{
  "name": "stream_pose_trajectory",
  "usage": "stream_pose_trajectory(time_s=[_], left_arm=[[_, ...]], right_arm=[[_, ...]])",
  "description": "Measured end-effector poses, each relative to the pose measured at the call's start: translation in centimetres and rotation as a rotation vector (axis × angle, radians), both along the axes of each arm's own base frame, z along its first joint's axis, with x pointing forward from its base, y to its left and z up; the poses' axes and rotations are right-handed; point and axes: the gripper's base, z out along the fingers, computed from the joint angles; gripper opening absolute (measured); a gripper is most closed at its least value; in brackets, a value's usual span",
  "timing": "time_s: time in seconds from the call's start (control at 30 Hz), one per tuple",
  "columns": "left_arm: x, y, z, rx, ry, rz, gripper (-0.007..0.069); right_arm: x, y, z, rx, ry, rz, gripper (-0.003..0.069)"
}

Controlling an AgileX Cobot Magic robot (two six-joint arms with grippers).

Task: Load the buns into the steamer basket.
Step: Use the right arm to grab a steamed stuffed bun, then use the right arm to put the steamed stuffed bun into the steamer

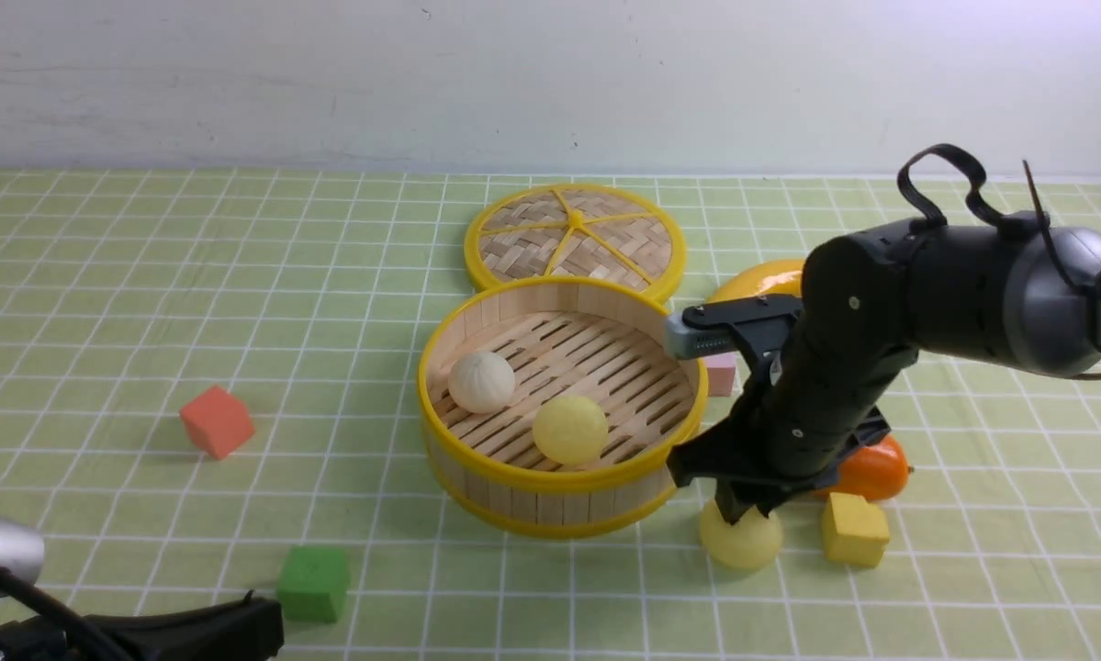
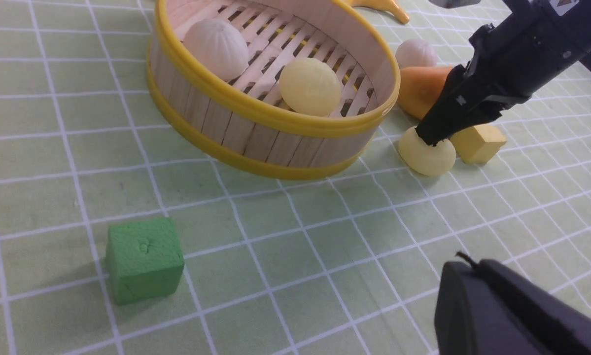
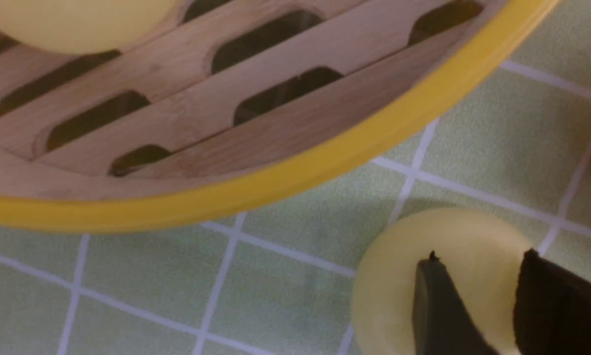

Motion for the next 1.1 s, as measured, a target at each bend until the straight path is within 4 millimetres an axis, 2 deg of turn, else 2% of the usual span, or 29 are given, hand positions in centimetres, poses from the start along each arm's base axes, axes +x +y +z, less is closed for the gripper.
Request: stream_pose_trajectory(time_s=[0.2, 0.27, 0.4, 0.43, 0.63, 0.67, 0.7, 0.73, 0.77, 0.87, 0.97, 1.1], left_arm=[[0.0, 0.0, 0.0, 0.000, 0.000, 0.000, -0.0005], [0.0, 0.0, 0.0, 0.000, 0.000, 0.000, -0.0003], [0.0, 0.0, 0.0, 0.000, 0.000, 0.000, -0.0002], [0.0, 0.0, 0.0, 0.000, 0.000, 0.000, -0.0001], [0.0, 0.0, 0.0, 0.000, 0.000, 0.000, 0.0003], [0.0, 0.0, 0.0, 0.000, 0.000, 0.000, 0.0004], [0.0, 0.0, 0.0, 0.000, 0.000, 0.000, 0.0004], [0.0, 0.0, 0.0, 0.000, 0.000, 0.000, 0.0005], [0.0, 0.0, 0.0, 0.000, 0.000, 0.000, 0.0006], [0.0, 0.0, 0.0, 0.000, 0.000, 0.000, 0.0011], [0.0, 0.0, 0.0, 0.000, 0.000, 0.000, 0.0011], [0.0, 0.0, 0.0, 0.000, 0.000, 0.000, 0.0015]], right_arm=[[0.2, 0.0, -0.3, -0.004, 0.005, 0.005, 0.0213], [0.1, 0.0, -0.3, -0.012, 0.012, 0.021, 0.0162], [-0.3, -0.2, 0.1, -0.030, 0.031, 0.065, 0.0014], [-0.4, -0.2, 0.4, -0.028, 0.029, 0.067, 0.0002], [-1.3, -0.6, 3.5, -0.003, -0.021, 0.071, -0.0001], [-1.5, -0.6, 4.2, 0.007, -0.040, 0.070, 0.0000], [-1.8, -0.7, 5.8, 0.036, -0.086, 0.071, 0.0001], [-1.9, -0.7, 6.0, 0.040, -0.092, 0.072, 0.0001], [-2.1, -0.7, 7.4, 0.075, -0.140, 0.078, 0.0003], [-1.4, 0.0, 9.4, 0.154, -0.257, 0.106, 0.0004], [0.1, 0.9, 9.7, 0.195, -0.327, 0.121, 0.0005], [2.3, 1.8, 8.6, 0.204, -0.373, 0.121, 0.0008]])
